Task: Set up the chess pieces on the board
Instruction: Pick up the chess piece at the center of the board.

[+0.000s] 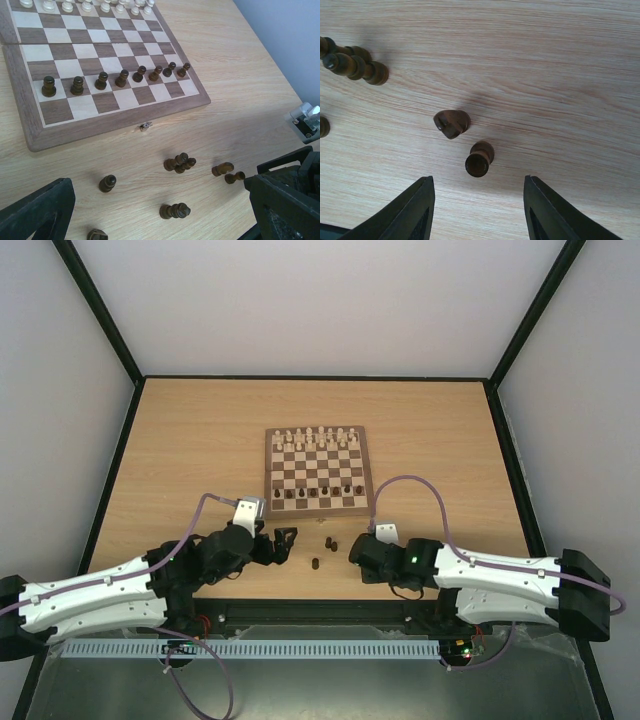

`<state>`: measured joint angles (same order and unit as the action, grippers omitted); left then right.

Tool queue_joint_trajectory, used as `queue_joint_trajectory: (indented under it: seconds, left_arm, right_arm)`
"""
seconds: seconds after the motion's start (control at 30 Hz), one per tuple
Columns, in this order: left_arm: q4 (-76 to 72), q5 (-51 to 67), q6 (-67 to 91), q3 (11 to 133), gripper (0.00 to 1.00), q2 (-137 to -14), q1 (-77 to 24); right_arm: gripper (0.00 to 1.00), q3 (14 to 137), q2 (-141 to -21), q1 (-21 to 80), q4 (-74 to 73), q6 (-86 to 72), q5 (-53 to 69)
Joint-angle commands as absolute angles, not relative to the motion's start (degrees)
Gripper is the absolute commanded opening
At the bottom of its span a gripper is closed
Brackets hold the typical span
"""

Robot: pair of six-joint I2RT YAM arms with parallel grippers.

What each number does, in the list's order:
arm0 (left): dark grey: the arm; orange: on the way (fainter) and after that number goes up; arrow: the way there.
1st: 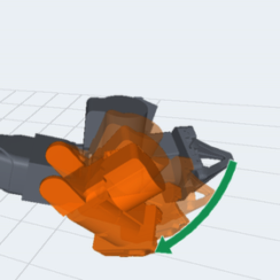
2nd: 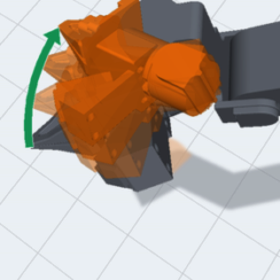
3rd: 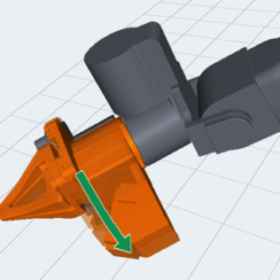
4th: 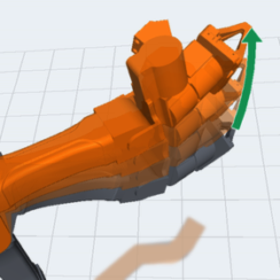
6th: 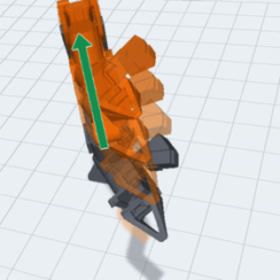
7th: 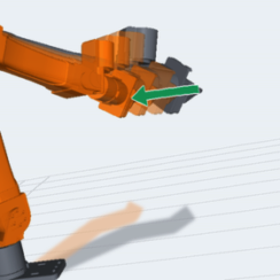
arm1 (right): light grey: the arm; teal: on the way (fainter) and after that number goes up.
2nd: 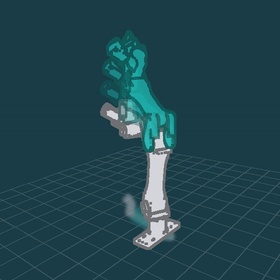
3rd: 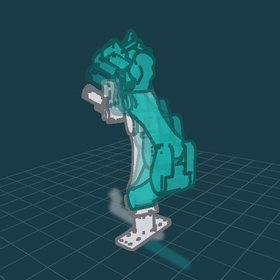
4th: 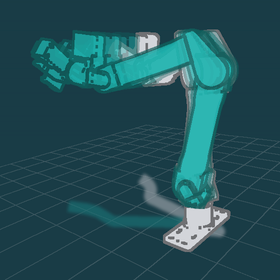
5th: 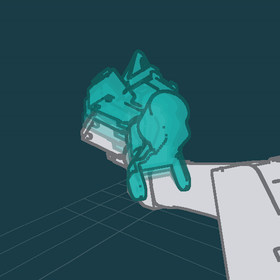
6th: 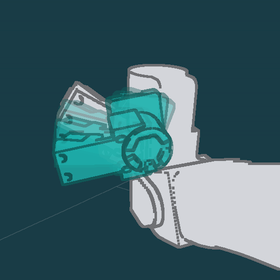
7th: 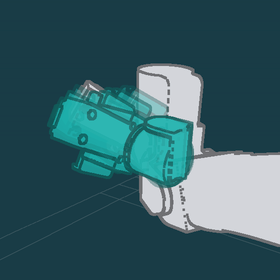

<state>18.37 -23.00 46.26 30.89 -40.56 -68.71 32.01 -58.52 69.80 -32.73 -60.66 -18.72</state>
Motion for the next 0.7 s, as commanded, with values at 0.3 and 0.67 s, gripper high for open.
queue_joint_trajectory:
  seconds: [0.3,0.67]
  left_arm:
    - [17.92,-24.17,45.53,30.47,0.99,-41.90,-68.47]
    - [17.84,-24.43,45.26,29.94,0.99,-41.72,-68.46]
  right_arm:
    - [0.36,31.21,-65.38,70.27,-31.47,-59.18,-21.40]
    - [0.26,30.08,-68.23,67.70,-27.40,-57.03,-20.82]
